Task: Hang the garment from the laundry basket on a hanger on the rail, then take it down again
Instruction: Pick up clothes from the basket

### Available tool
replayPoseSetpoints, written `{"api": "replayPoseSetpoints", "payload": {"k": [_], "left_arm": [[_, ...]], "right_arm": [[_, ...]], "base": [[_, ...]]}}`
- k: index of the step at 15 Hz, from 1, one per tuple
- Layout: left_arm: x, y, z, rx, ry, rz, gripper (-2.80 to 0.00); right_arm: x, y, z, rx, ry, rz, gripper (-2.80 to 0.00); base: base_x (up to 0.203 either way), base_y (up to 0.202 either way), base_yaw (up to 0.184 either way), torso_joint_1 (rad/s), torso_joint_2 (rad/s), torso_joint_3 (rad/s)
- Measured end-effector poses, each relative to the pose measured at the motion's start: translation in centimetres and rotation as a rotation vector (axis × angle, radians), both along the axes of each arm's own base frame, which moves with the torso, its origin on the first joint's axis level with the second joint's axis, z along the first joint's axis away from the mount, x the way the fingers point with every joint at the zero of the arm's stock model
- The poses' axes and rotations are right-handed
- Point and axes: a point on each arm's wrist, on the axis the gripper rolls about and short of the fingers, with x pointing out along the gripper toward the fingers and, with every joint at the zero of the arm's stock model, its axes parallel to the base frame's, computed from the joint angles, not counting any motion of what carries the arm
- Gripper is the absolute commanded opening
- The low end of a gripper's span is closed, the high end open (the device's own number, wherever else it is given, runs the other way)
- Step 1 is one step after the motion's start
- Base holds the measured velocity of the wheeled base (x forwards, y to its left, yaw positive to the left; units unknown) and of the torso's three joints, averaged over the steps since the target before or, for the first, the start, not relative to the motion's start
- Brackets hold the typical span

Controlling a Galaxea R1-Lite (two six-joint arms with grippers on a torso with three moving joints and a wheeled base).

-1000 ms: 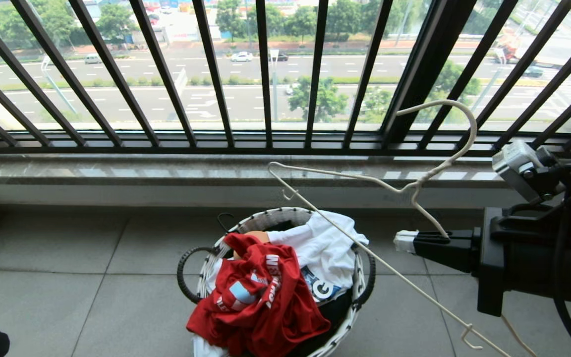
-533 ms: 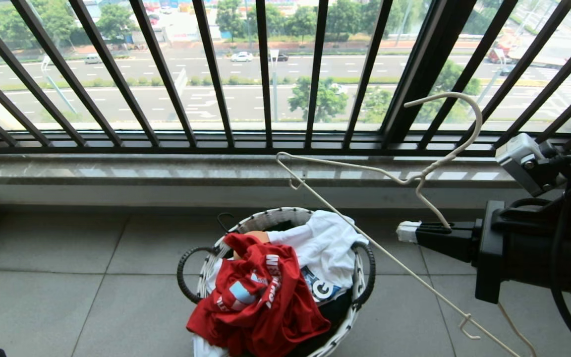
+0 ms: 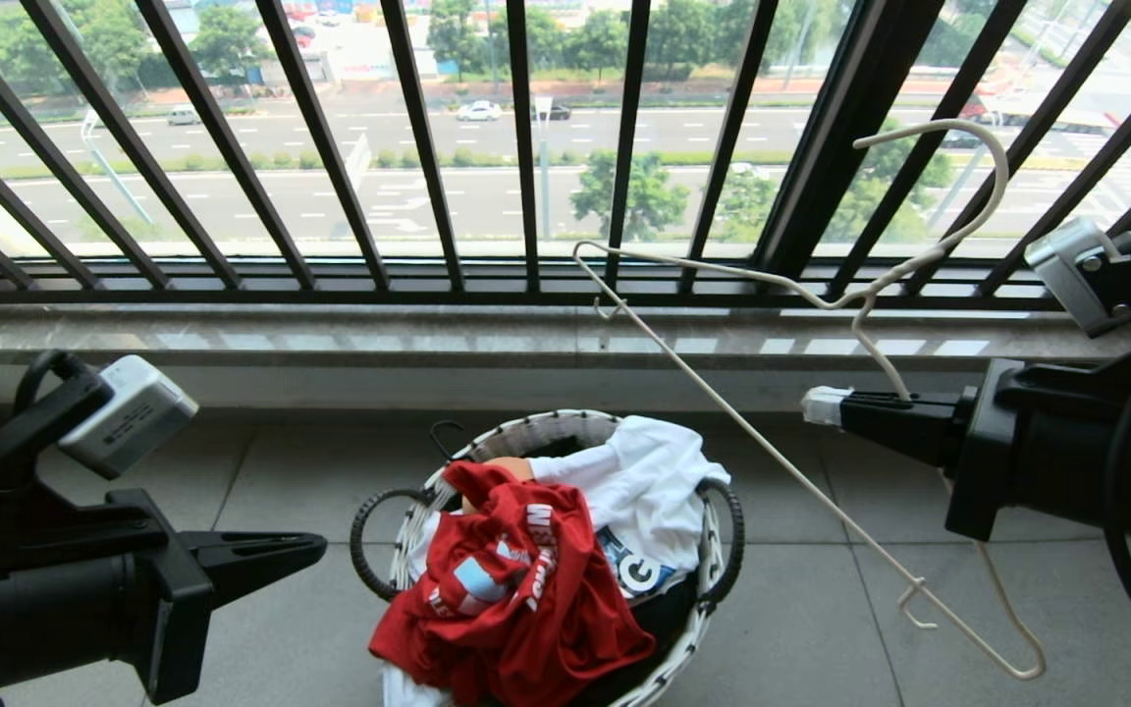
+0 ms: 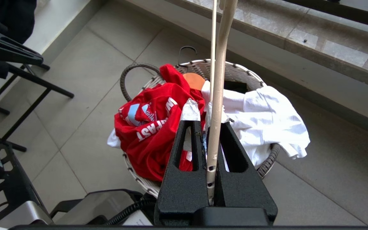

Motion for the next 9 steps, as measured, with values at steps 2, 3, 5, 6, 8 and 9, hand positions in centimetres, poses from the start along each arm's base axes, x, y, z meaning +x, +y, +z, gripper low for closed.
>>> {"api": "replayPoseSetpoints", "payload": {"k": [2,3,5,6,8,9], "left_arm": [[3.5,-3.2,-1.8,0.081,0.113,-0.039,-2.80],[4.8,-4.5,-2.8,0.115,0.155,-0.045,-2.80],[6.8,-7.2,-4.7,0.146,0.190,-0.050,0.00],[7.4,-8.4,-5.5,0.149,0.186,-0.053,0.00],[7.4,-10.5,-6.7,0.156,0.226,-0.069,0.00],[7.2,-11.8,-7.3,0.163,0.244,-0.061,0.00]], "right_arm": [[0.2,-0.3,0.2,0.003,-0.006,-0.019,-2.80],[0.3,-0.5,0.2,0.003,-0.005,-0.026,-2.80],[0.7,-0.7,0.1,0.001,-0.002,-0.044,-2.80],[0.9,-0.8,0.1,0.000,0.003,-0.050,-2.80],[1.2,-0.9,-0.1,-0.002,0.011,-0.058,-2.80],[1.3,-0.9,-0.1,-0.003,0.013,-0.061,-2.80]], "base": [[0.000,0.000,0.000,0.000,0.00,0.000],[0.000,0.000,0.000,0.000,0.00,0.000],[0.000,0.000,0.000,0.000,0.00,0.000],[0.000,0.000,0.000,0.000,0.00,0.000],[0.000,0.000,0.000,0.000,0.00,0.000],[0.000,0.000,0.000,0.000,0.00,0.000]]}}
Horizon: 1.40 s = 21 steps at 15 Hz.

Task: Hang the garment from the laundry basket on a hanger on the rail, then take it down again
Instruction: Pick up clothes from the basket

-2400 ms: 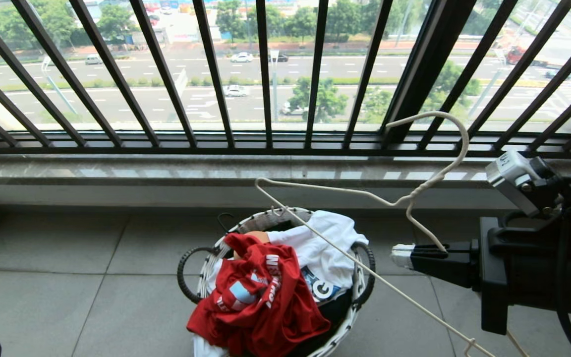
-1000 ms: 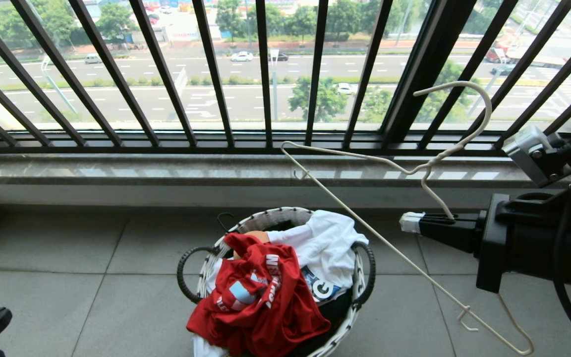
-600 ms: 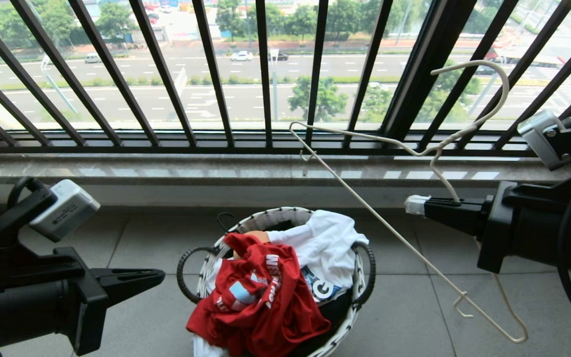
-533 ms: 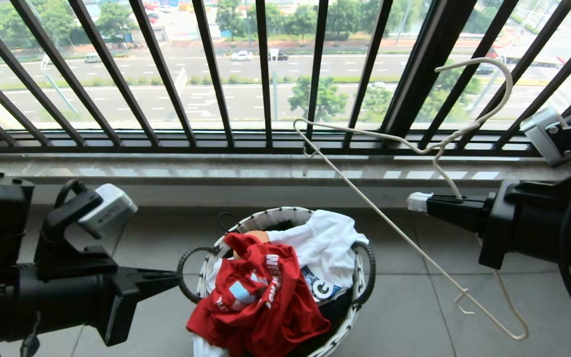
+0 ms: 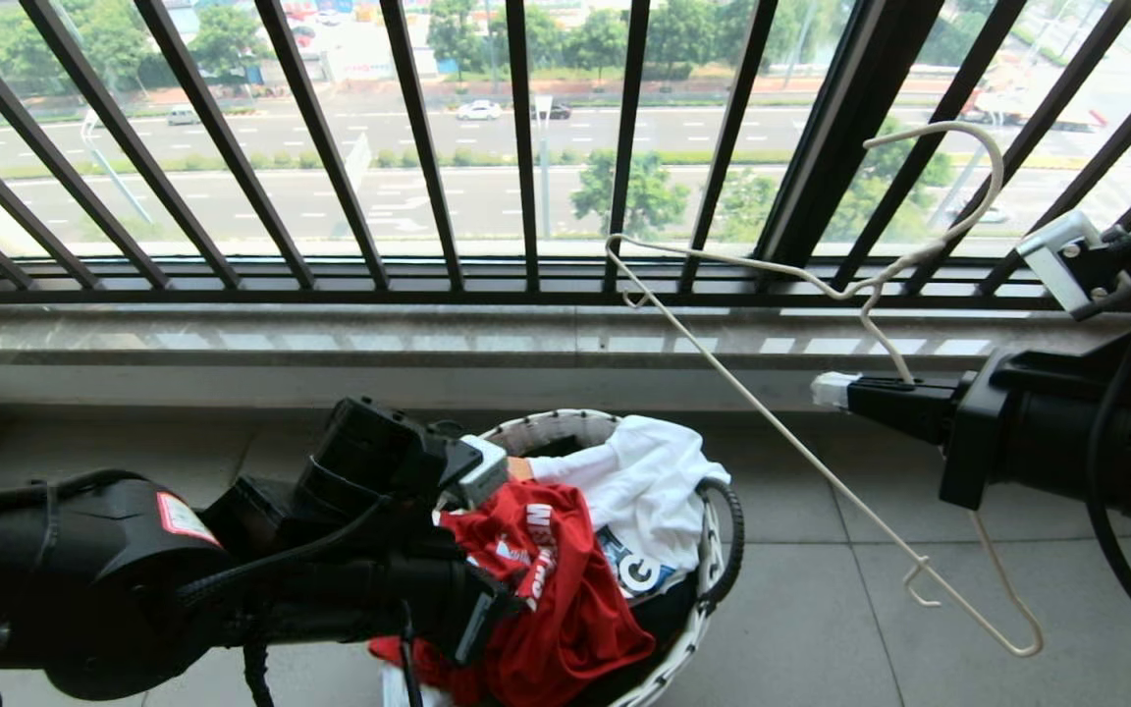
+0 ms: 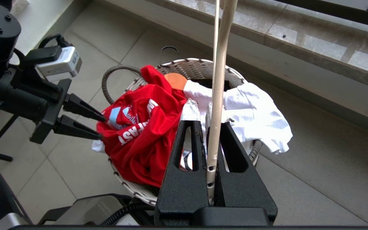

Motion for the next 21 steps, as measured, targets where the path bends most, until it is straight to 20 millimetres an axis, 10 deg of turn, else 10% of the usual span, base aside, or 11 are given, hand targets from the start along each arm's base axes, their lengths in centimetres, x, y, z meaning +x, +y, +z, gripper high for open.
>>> {"api": "replayPoseSetpoints", "payload": {"k": [10,11,21], "left_arm": [[-0.1,-5.5,-5.7,-0.006,-0.183,0.073,0.00],[0.1,-5.6,-6.0,-0.001,-0.199,0.089,-2.80],[1.3,-4.8,-5.2,0.007,-0.275,0.165,-2.80]], "right_arm": [[0.2,0.0,-0.1,-0.003,0.005,-0.003,-2.80],[0.1,0.0,-0.1,-0.002,0.004,-0.004,-2.80],[0.1,-0.1,-0.1,-0.002,0.002,-0.005,-2.80]], "base": [[0.000,0.000,0.000,0.000,0.00,0.000],[0.000,0.000,0.000,0.000,0.00,0.000],[0.000,0.000,0.000,0.000,0.00,0.000]]}}
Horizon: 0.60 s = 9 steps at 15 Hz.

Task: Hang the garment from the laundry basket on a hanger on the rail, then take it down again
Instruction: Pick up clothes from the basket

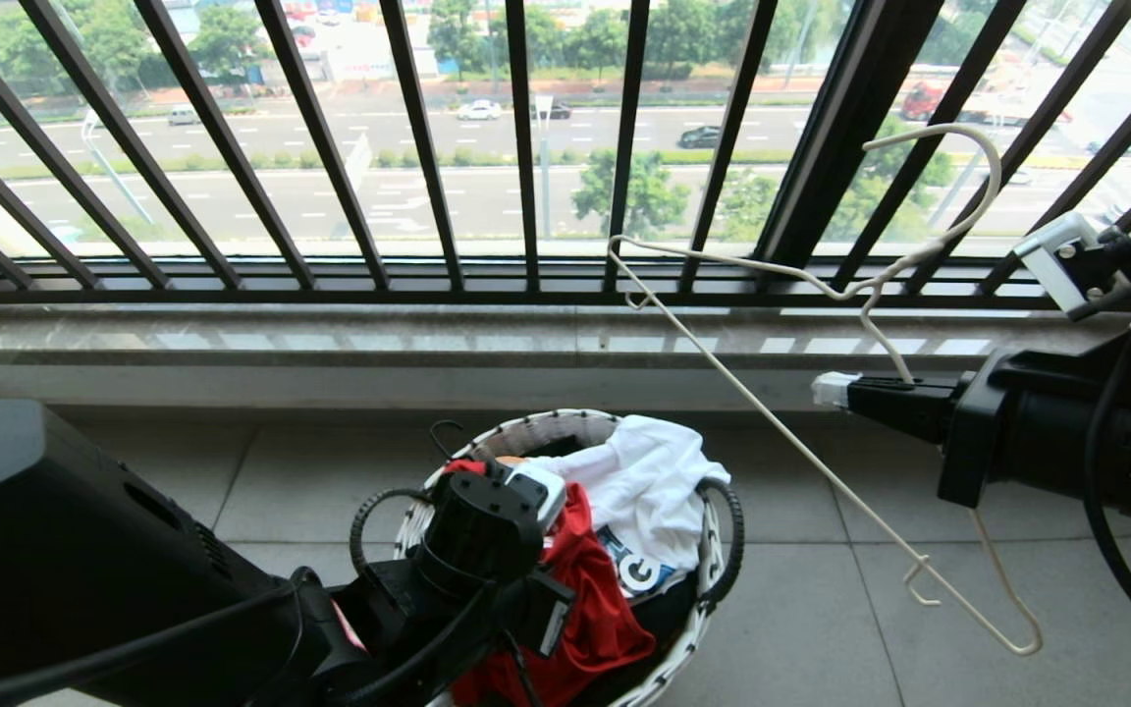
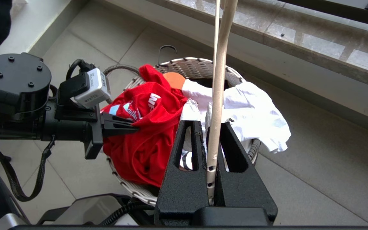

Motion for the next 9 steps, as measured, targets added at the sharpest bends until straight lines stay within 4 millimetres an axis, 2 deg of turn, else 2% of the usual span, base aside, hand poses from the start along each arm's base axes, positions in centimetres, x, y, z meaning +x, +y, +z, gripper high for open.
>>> {"api": "replayPoseSetpoints", "payload": {"k": [4,9], "left_arm": [[-0.4,2.4,3.1,0.035,-0.046,0.027,-2.80],[-4.0,6.2,7.3,0.236,0.087,0.014,-2.80]], "right_arm": [[-0.1,0.0,0.2,0.003,-0.007,0.000,-2.80],[-0.2,-0.1,0.5,0.007,-0.019,-0.003,-2.80]], "base": [[0.000,0.000,0.000,0.000,0.00,0.000],[0.000,0.000,0.000,0.000,0.00,0.000]]}}
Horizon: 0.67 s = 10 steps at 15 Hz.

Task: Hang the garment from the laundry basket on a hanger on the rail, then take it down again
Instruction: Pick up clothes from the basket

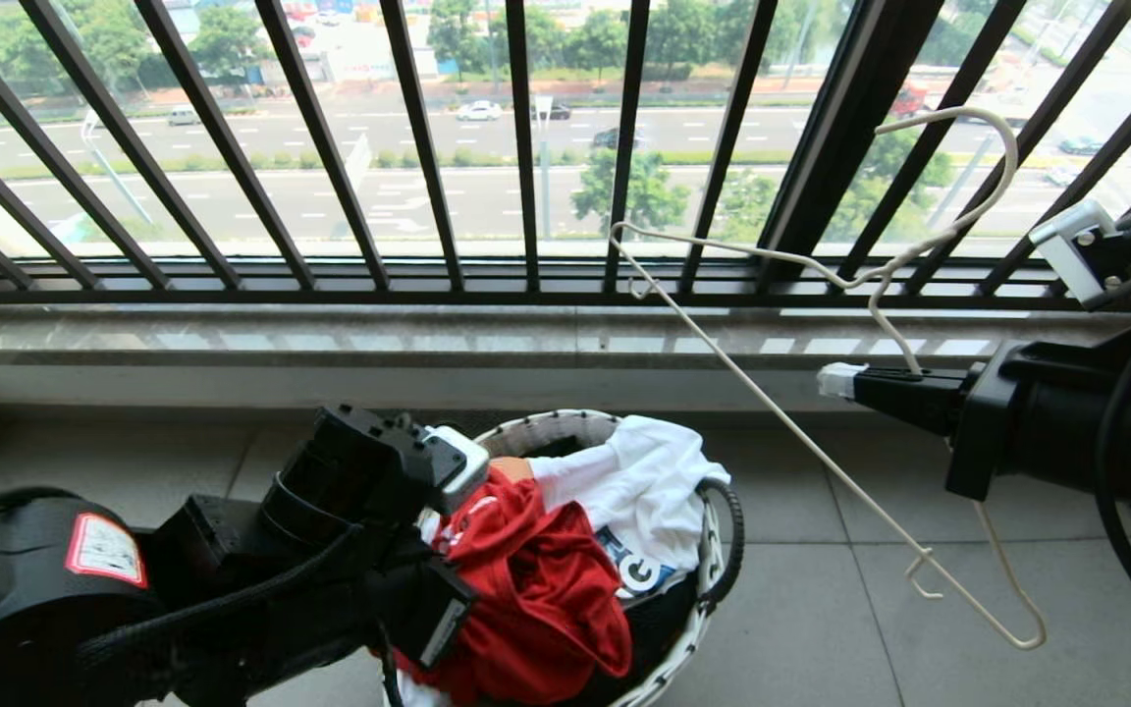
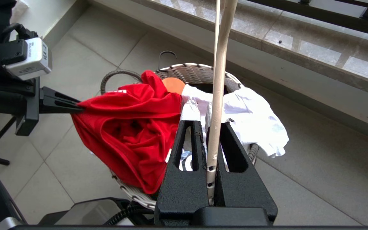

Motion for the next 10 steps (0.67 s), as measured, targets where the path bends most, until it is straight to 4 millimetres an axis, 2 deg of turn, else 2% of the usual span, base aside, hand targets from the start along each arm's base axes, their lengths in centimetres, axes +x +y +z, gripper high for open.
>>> {"api": "replayPoseSetpoints", "payload": {"k": [2,6,10], "left_arm": [[-1.1,1.4,0.4,0.132,0.065,0.034,-2.80],[-1.0,3.2,0.3,0.266,0.135,0.103,-2.80],[-0.6,3.2,-0.9,0.339,0.213,0.105,-2.80]], "right_arm": [[0.0,0.0,0.1,0.001,-0.002,-0.001,-2.80],[0.1,-0.2,0.2,0.002,-0.005,-0.012,-2.80],[0.2,-0.3,0.2,0.002,-0.007,-0.018,-2.80]], "base": [[0.000,0.000,0.000,0.000,0.00,0.000],[0.000,0.000,0.000,0.000,0.00,0.000],[0.000,0.000,0.000,0.000,0.00,0.000]]}}
